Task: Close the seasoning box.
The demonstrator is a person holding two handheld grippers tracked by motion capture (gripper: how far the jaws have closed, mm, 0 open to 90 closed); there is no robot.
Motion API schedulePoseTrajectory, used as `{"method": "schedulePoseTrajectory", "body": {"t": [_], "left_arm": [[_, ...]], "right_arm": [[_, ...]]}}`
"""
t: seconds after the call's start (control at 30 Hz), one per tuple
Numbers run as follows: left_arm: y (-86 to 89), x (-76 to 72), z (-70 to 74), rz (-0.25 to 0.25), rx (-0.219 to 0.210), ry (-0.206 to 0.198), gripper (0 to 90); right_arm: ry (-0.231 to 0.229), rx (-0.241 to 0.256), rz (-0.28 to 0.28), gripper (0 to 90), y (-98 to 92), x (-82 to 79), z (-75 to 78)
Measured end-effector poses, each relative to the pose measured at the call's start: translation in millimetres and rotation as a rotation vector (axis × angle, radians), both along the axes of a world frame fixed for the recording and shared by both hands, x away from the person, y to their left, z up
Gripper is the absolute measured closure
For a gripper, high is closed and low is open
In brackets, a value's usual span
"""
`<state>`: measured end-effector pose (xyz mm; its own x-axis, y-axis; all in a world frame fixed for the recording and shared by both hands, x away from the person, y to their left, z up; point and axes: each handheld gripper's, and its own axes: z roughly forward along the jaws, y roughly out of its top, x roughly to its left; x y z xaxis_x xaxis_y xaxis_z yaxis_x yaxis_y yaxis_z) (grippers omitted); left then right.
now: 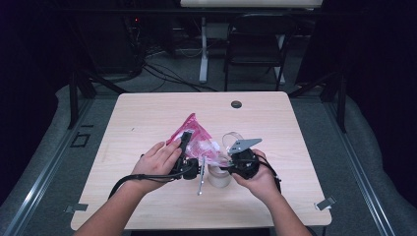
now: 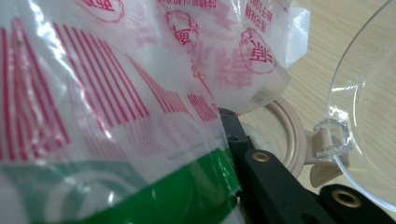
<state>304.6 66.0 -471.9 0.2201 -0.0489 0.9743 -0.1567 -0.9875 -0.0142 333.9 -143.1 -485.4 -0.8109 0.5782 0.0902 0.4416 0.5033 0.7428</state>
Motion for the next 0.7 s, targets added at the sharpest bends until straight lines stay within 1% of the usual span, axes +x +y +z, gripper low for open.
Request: {"method": "schedulePoseTrajectory", "body": {"t": [0.1,0.13,0.17,0.2,0.23,0.3,0.33,0.37,0.4,0.43,0.53,0.6,0.63,0.7], "left_arm": [[1.3,0.3,-0.9,0.002,-0.002,-0.004,66.2],[1.9,0.3,-2.3,0.009,-0.01,0.007,66.3],[2.0,0.2,-2.2,0.007,-0.007,-0.001,66.3],[2.4,0.3,-2.4,0.009,-0.01,0.001,66.4],[3.1,0.1,-3.1,0.015,-0.017,0.009,66.4],[3.6,-0.1,-3.1,0.019,-0.02,0.012,66.5],[4.0,-0.2,-3.5,0.023,-0.029,0.016,66.5],[4.0,-0.8,-3.1,0.034,-0.028,0.02,66.5],[4.7,-0.8,-4.3,0.04,-0.044,0.03,66.6],[4.9,-0.8,-4.1,0.039,-0.044,0.026,66.7],[6.0,-1.1,-5.8,0.046,-0.058,0.039,66.9],[7.1,-0.8,-8.3,0.046,-0.073,0.036,66.9],[7.3,-0.8,-8.3,0.05,-0.062,0.043,66.9],[8.0,-0.4,-9.8,0.057,-0.07,0.055,67.2]], "right_arm": [[-0.004,0.008,0.003,90.0,-0.3,-0.8,2.2],[-0.008,0.011,0.003,90.0,-0.2,-1.0,2.6],[-0.01,0.014,0.003,90.0,-0.1,-1.2,2.7],[-0.012,0.011,0.004,90.0,-0.2,-1.1,3.0],[-0.012,0.012,0.004,90.0,-0.2,-1.1,3.1],[-0.013,0.013,0.001,90.0,-0.1,-1.6,3.6],[-0.013,0.015,0.001,90.0,0.0,-1.8,3.9],[-0.014,0.018,0.002,90.0,0.1,-1.9,4.0],[-0.012,0.022,0.002,90.0,0.1,-1.9,4.1],[-0.011,0.026,0.003,90.0,0.1,-1.9,4.2],[-0.002,0.04,0.007,90.0,-0.5,-1.5,4.6],[0.0,0.049,0.008,90.0,-0.9,-1.2,4.8],[0.0,0.049,0.008,90.0,-1.0,-1.1,4.9],[0.0,0.054,0.006,90.0,-0.9,-1.1,5.1]]}}
